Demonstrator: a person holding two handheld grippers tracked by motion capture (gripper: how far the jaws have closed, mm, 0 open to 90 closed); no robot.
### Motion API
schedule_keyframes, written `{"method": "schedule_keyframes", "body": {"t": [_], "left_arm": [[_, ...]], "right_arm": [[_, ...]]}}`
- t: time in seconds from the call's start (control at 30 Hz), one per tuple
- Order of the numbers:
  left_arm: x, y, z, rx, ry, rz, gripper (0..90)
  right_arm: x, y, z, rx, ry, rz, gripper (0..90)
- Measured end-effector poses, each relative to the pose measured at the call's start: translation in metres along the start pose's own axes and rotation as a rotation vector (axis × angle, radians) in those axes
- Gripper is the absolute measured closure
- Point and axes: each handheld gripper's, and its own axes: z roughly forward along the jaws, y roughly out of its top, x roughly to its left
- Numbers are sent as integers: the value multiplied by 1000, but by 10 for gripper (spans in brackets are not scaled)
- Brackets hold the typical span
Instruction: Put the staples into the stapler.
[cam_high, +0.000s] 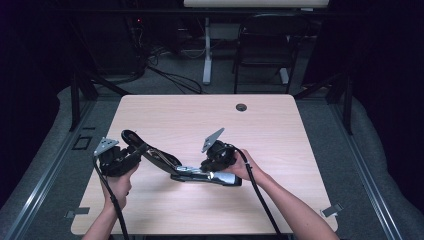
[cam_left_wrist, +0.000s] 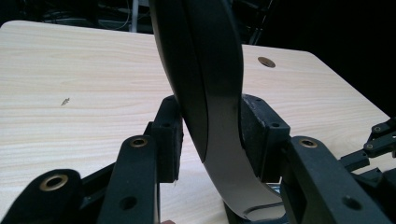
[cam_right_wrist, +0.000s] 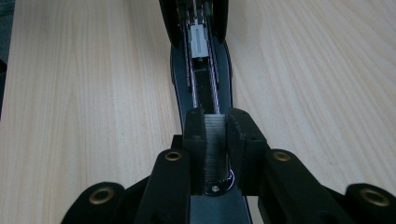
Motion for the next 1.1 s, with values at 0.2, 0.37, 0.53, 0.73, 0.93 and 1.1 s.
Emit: {"method": "schedule_keyframes", "body": {"t": [0.2,0.37,0.53,0.73,0.93,1.1], "left_arm": [[0,0,0,1,0,2,610],[0,0,0,2,-1,2,608],[0,-1,-1,-8,0,-1,607],[0,-2,-2,-8,2,-3,606],[0,-2,-2,-7,-1,-1,606],[0,-2,-2,-8,-2,-2,605]], "right_arm": [[0,-1,1,-7,3,-7,784],[-2,-1,2,3,11,-19,784],[-4,-2,4,0,28,-38,784],[-7,-2,4,-10,44,-45,784],[-8,-3,5,-5,56,-68,783],[-9,-2,7,5,60,-86,781]]}}
